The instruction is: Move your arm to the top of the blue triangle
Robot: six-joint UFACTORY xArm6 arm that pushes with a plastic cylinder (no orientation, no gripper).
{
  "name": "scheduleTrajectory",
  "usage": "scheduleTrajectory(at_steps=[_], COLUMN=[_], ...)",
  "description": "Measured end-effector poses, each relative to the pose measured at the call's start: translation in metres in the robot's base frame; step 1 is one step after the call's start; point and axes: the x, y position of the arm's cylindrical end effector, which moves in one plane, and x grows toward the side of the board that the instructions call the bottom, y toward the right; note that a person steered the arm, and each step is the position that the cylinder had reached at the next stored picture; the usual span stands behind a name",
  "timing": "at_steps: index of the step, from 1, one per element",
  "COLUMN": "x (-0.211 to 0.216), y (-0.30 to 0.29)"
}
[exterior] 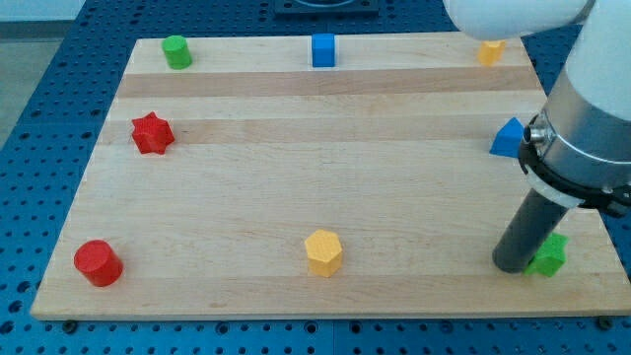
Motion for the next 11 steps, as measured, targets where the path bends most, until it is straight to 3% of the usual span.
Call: scheduleTrajectory(at_steps=[2, 3, 4, 7, 11], x=[-0.012, -0.041, -0.084, -0.217, -0.276], y=[-0.020, -0.061, -0.084, -0.077, 0.100])
